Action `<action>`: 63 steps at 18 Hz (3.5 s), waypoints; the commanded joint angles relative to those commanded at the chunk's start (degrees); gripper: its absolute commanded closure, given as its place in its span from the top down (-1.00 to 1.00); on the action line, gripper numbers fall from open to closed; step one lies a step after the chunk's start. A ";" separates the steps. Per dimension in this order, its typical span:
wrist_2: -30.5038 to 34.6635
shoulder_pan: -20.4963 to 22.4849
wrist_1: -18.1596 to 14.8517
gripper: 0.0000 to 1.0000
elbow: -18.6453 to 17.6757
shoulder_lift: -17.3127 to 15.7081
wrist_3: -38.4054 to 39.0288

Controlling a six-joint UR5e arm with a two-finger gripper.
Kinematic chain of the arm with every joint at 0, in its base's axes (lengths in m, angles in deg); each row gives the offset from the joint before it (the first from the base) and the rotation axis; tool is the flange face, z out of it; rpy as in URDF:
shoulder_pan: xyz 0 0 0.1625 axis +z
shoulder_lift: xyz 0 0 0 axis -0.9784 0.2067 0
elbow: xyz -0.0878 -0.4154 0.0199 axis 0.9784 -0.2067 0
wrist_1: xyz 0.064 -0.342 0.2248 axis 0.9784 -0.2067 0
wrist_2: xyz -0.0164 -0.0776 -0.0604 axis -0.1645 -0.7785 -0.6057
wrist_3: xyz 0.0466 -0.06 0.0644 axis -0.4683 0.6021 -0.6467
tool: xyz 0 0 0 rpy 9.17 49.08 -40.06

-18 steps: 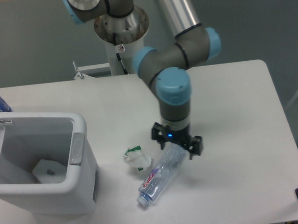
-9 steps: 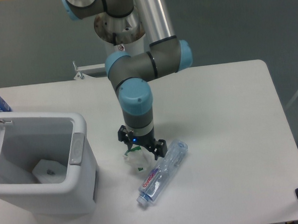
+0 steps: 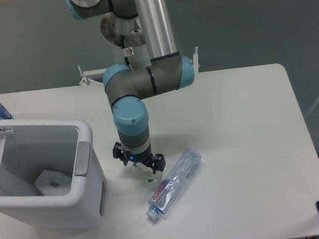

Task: Place the trash in the trash can
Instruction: 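Lower the gripper and close it on the crumpled white tissue, then carry the tissue over the white bin and open the gripper, then move the open gripper over the clear plastic water bottle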

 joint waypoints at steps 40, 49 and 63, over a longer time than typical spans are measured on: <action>-46.23 10.21 -7.73 -1.00 21.45 -11.86 8.61; -45.97 3.43 -7.29 0.31 17.50 -15.29 11.51; -44.13 4.21 -0.28 1.00 18.19 -13.89 11.77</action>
